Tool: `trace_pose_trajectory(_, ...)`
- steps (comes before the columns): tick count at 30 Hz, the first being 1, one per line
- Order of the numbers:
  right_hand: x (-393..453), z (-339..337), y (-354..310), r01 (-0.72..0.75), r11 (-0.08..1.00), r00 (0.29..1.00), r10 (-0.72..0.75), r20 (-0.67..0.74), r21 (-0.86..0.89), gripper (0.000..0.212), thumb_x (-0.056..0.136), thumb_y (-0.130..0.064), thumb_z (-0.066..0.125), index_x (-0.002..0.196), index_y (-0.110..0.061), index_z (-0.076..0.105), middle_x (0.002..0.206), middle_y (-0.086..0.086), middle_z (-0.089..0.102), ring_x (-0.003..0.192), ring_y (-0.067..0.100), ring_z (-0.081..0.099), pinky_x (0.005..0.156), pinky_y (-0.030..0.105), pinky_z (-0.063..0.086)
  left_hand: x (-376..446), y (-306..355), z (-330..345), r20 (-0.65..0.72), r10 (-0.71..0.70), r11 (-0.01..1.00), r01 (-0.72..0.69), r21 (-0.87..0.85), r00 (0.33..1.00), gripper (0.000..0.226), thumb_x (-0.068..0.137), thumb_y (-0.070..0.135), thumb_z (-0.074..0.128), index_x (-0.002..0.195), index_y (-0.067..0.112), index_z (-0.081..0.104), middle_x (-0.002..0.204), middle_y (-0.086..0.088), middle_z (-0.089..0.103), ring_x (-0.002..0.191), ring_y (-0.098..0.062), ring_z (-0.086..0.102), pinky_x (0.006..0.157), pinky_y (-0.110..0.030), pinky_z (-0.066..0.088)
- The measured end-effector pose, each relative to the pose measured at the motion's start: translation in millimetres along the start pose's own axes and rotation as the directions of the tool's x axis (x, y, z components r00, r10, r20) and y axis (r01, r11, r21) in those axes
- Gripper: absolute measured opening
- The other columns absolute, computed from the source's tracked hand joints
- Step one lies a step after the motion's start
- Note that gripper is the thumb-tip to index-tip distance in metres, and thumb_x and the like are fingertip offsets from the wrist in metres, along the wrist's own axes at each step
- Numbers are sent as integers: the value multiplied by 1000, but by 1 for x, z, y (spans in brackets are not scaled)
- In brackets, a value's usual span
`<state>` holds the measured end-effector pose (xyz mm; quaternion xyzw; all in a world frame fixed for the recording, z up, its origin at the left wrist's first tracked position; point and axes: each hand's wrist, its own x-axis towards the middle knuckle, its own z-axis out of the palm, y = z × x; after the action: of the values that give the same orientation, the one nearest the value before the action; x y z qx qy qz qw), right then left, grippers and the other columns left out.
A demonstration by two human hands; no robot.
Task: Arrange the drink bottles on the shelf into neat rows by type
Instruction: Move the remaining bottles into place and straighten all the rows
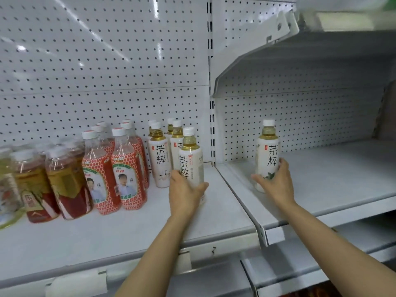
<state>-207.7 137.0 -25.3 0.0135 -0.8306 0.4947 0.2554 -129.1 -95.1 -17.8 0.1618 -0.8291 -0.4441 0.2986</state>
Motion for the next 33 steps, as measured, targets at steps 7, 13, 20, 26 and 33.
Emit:
trace_pose_trajectory(7,-1,32,-26,-66,997,990,62,129,26,71,72,-18,80,123,-8,33,117,14,57,96,30,58,77,40,50,10,-19,-20,-207,-28,996,45,75,978,84,68,34,88,125,2,35,127,-18,50,118,-37,50,97,-48,48)
trace_pose_trajectory(13,-34,91,-69,-14,993,946,-25,324,119,68,66,-21,84,114,-15,34,117,5,59,100,26,60,81,35,49,9,-30,-20,-197,-5,996,23,90,980,84,76,21,82,139,2,29,138,-18,42,127,-36,44,106,-48,42)
trace_pose_trajectory(20,-49,130,-89,-38,976,925,-47,377,213,72,64,-22,83,117,-17,36,119,5,55,106,24,58,86,39,51,16,-20,-17,-231,-52,973,101,207,972,82,80,30,79,138,-1,31,138,-20,42,126,-38,45,100,-43,42)
trace_pose_trajectory(26,-45,137,-92,-46,974,901,-55,430,220,69,64,-18,81,118,-18,37,120,4,57,106,22,58,87,35,50,21,-25,-9,-234,-90,961,146,234,968,76,84,30,74,137,0,29,138,-20,42,126,-37,45,99,-44,43)
trace_pose_trajectory(33,-48,151,-102,14,992,920,-62,387,127,73,66,-30,83,119,-13,35,122,7,48,110,25,53,90,41,48,33,-27,-8,-258,-123,942,195,274,958,70,87,28,71,136,-2,30,133,-22,50,121,-38,52,93,-41,47)
